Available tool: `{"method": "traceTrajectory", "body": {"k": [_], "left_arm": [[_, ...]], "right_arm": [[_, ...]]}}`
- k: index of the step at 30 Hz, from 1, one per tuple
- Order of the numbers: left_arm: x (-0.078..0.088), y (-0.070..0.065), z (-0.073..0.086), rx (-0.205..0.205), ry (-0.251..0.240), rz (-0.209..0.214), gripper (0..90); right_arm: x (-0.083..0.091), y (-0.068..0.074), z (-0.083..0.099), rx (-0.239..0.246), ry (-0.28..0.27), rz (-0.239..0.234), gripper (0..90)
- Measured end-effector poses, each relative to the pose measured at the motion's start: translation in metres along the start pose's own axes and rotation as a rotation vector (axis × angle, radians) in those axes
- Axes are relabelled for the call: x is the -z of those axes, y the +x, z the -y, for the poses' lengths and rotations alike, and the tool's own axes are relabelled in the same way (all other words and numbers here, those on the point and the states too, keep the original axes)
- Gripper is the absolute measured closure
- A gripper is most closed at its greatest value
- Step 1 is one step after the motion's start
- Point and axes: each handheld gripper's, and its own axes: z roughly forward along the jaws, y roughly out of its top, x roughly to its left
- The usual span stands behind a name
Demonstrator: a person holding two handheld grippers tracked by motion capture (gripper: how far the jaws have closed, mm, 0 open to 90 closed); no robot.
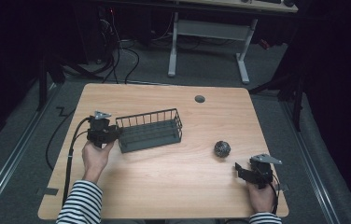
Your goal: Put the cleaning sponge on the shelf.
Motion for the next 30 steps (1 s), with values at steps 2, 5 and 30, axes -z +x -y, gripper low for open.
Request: {"method": "traceTrajectory", "body": {"k": [2, 5, 30], "left_arm": [[-0.002, -0.003, 0.000, -0.003, -0.003, 0.007, 66.1], [-0.005, -0.012, -0.002, -0.014, -0.003, 0.013, 66.2], [-0.028, -0.063, -0.016, -0.072, 0.008, 0.081, 66.4]], "right_arm": [[0.000, 0.000, 0.000, -0.001, 0.000, 0.000, 32.5], [0.000, 0.000, 0.000, 0.002, 0.000, -0.002, 32.4], [0.000, 0.001, 0.000, 0.001, 0.000, -0.001, 32.4]]}}
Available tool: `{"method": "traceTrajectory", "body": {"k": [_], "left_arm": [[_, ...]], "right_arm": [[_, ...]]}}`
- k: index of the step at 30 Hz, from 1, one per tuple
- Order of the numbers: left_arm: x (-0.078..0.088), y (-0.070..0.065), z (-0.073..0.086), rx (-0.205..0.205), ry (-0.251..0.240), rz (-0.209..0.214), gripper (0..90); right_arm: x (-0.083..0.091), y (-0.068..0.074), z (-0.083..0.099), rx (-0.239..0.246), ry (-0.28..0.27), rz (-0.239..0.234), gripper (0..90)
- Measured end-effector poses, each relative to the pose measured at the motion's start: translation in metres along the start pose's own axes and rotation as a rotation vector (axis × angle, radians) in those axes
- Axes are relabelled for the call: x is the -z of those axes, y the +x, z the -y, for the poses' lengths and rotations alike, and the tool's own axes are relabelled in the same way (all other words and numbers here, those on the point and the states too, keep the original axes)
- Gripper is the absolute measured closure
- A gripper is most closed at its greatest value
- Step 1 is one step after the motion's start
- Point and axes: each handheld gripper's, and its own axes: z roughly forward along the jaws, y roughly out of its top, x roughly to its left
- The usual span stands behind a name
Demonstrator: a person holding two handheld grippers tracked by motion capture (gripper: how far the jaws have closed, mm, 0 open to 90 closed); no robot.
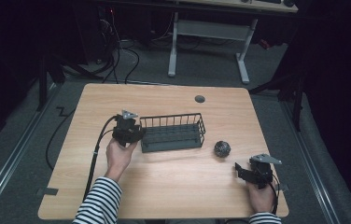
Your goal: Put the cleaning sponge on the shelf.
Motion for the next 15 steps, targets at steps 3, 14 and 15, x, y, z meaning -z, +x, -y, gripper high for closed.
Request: {"method": "traceTrajectory", "body": {"k": [3, 14, 15], "left_arm": [[-0.0004, -0.0010, -0.0002, 0.001, 0.000, 0.002, 66.3], [0.0024, 0.0010, -0.0005, 0.005, -0.004, 0.006, 51.7], [0.0042, 0.0017, -0.0007, 0.004, -0.010, 0.003, 48.1]], "right_arm": [[0.0000, 0.0000, 0.0000, 0.000, 0.000, 0.000, 32.4], [0.0000, 0.0000, 0.0000, 0.000, 0.000, 0.000, 32.4], [0.0000, 0.0000, 0.0000, 0.000, 0.000, 0.000, 32.4]]}}
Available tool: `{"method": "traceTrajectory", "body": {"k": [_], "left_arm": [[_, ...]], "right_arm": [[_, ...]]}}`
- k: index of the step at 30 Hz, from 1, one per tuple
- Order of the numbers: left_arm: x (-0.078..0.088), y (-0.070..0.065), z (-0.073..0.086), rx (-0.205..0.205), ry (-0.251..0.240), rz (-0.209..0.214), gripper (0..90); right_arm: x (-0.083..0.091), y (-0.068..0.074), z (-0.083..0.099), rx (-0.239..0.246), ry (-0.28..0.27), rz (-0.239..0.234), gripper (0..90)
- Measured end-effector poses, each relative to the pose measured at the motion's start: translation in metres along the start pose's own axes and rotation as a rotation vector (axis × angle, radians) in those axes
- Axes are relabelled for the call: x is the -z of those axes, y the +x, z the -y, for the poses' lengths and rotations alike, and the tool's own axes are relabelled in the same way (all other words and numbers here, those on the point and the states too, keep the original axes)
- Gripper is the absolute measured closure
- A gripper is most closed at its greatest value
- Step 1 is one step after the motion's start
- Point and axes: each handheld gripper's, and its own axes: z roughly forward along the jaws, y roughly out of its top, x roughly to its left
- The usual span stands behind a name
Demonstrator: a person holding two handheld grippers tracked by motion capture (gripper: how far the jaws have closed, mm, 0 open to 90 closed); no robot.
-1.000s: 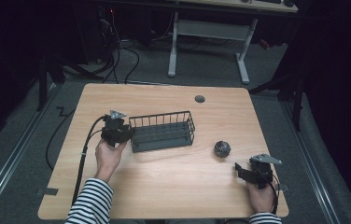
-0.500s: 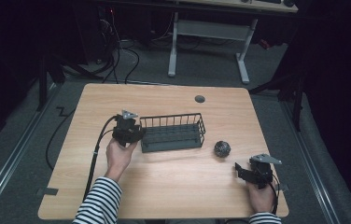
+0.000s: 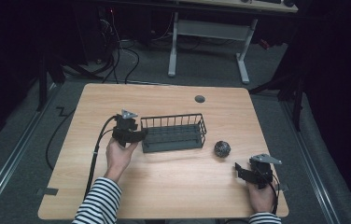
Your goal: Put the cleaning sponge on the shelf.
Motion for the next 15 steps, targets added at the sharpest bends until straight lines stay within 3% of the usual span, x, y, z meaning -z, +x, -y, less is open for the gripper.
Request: {"method": "traceTrajectory", "body": {"k": [4, 9, 15], "left_arm": [[0.011, 0.006, -0.001, 0.007, -0.027, -0.002, 38.4], [0.026, 0.012, 0.001, -0.003, -0.051, -0.001, 35.8], [0.049, 0.033, 0.017, 0.015, -0.074, -0.026, 35.6]], "right_arm": [[0.000, 0.000, 0.000, 0.000, 0.000, 0.000, 32.4], [0.000, 0.000, 0.000, 0.000, 0.000, 0.000, 32.4], [0.000, 0.000, 0.000, 0.000, -0.001, -0.001, 32.4]]}}
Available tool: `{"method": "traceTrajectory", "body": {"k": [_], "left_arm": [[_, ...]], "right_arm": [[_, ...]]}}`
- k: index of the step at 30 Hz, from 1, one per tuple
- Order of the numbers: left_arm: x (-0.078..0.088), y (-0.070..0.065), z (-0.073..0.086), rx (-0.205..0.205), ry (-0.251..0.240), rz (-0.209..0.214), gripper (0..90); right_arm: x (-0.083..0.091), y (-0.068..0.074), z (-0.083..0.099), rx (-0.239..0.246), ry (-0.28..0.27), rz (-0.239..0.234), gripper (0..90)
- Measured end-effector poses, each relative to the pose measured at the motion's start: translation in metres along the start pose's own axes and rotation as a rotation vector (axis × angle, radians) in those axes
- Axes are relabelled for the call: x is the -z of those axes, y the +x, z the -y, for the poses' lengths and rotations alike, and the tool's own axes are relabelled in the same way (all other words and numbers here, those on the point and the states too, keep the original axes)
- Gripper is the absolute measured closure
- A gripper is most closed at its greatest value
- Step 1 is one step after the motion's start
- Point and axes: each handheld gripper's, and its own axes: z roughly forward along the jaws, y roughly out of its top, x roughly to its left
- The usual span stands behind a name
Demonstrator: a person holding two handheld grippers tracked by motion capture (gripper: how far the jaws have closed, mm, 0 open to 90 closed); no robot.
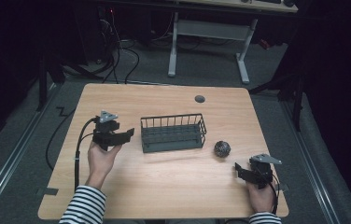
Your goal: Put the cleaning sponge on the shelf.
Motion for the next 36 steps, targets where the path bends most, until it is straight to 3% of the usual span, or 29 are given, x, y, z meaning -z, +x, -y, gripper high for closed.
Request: {"method": "traceTrajectory", "body": {"k": [7, 13, 21, 31, 36], "left_arm": [[0.019, 0.021, 0.018, 0.044, -0.032, -0.022, 35.5], [0.026, 0.034, 0.040, 0.068, -0.021, -0.050, 35.4], [0.026, 0.047, 0.070, 0.117, 0.001, -0.090, 35.4], [0.018, 0.058, 0.104, 0.136, 0.061, -0.153, 34.6], [0.015, 0.062, 0.112, 0.141, 0.082, -0.172, 33.9]], "right_arm": [[0.000, 0.000, 0.000, 0.000, 0.001, 0.001, 32.5], [0.000, 0.000, 0.000, 0.000, 0.001, 0.001, 32.5], [0.000, 0.000, 0.000, 0.000, 0.001, 0.001, 32.5], [0.000, 0.000, 0.000, 0.000, 0.000, 0.001, 32.5], [0.000, 0.000, 0.000, 0.000, 0.001, 0.001, 32.5]]}}
